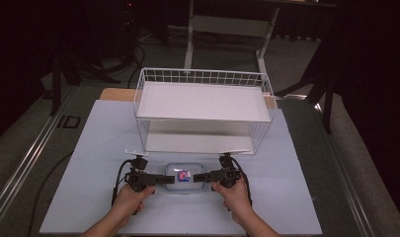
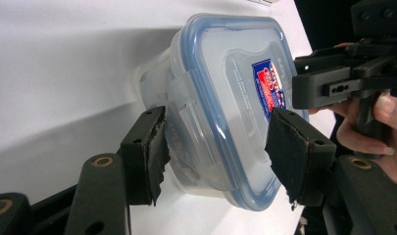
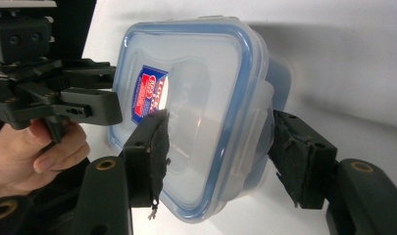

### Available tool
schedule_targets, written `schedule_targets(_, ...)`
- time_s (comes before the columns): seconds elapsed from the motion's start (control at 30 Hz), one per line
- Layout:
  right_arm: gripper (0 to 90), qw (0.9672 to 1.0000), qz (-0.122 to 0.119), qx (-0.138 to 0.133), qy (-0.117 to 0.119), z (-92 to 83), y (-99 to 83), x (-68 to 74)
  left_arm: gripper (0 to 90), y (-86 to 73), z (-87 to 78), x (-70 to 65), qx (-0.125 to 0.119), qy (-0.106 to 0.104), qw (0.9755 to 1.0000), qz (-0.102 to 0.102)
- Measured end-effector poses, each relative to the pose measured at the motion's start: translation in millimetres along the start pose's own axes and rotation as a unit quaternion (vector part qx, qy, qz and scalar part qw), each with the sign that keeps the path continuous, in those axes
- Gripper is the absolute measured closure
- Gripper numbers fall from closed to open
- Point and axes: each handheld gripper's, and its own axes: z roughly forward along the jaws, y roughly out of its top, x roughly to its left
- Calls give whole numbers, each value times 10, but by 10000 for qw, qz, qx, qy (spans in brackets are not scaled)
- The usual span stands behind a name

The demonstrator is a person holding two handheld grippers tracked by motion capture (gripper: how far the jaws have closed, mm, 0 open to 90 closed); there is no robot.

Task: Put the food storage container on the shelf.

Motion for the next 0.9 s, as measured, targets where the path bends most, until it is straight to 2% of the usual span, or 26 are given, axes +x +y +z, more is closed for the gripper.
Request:
schedule_targets(0.13,415,9998,-153,-128,-99,-10,-53,51,446,-33,-20,-33,-60,39,10000,40)
schedule_targets(0.2,415,9993,-290,-158,-169,-20,-79,82,454,-60,-27,-77,-129,136,9997,141)
schedule_targets(0.27,416,9987,-402,-218,-223,-28,-110,111,461,-79,-38,-103,-177,193,9996,137)
schedule_targets(0.3,422,9986,-413,-235,-237,-32,-118,118,474,-88,-46,-114,-211,194,9996,82)
schedule_targets(0.37,427,9982,-454,-280,-257,-47,-140,134,480,-103,-57,-157,-212,290,9992,190)
schedule_targets(0.5,434,9974,-555,-348,-303,-64,-170,161,494,-128,-63,-190,-331,328,9988,165)
schedule_targets(0.63,434,9966,-582,-495,-293,-93,-163,154,497,-92,-51,-234,-374,389,9982,243)
schedule_targets(0.7,434,9961,-624,-551,-276,-123,-147,155,498,-57,-61,-280,-470,409,9975,342)
schedule_targets(0.77,434,9950,-699,-664,-251,-184,-115,165,498,5,-61,-329,-497,412,9971,414)
schedule_targets(0.9,433,9917,-845,-891,-380,-305,-31,204,498,171,-23,-399,-547,376,9965,505)
